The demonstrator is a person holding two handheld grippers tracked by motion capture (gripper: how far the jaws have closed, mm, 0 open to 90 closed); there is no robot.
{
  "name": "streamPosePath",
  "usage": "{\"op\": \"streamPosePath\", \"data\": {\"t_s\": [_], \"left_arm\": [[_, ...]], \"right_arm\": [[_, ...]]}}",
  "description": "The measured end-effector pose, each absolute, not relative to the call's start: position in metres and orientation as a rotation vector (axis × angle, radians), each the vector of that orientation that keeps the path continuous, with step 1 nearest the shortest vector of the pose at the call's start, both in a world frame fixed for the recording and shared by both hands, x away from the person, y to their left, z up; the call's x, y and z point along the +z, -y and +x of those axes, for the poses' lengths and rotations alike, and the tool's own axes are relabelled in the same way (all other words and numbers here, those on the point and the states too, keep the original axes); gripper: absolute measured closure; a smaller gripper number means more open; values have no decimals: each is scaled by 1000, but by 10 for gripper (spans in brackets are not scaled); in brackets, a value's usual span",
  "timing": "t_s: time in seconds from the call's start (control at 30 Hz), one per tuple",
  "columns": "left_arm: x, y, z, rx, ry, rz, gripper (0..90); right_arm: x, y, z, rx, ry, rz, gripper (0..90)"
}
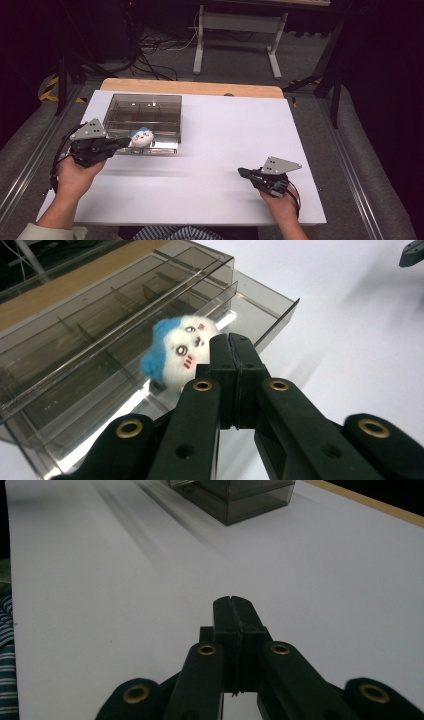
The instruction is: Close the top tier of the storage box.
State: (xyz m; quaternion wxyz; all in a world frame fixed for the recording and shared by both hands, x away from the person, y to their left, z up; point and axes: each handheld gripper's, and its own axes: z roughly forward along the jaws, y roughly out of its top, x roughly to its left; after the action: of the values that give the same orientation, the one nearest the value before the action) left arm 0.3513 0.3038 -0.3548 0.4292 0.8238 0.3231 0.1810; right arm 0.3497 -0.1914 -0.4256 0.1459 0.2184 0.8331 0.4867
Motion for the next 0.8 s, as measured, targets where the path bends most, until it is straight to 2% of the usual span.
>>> {"op": "streamPosePath", "data": {"t_s": [0.47, 0.7, 0.8], "left_arm": [[-370, -337, 345, 445, -892, 2064, 899], [-379, -345, 340, 509, -927, 2117, 899], [-383, -350, 341, 494, -944, 2131, 899]], "right_arm": [[-417, 133, 364, 1429, -2438, 543, 900], [-414, 99, 375, 1440, -2468, 500, 900], [-414, 82, 382, 1450, -2492, 500, 900]]}}
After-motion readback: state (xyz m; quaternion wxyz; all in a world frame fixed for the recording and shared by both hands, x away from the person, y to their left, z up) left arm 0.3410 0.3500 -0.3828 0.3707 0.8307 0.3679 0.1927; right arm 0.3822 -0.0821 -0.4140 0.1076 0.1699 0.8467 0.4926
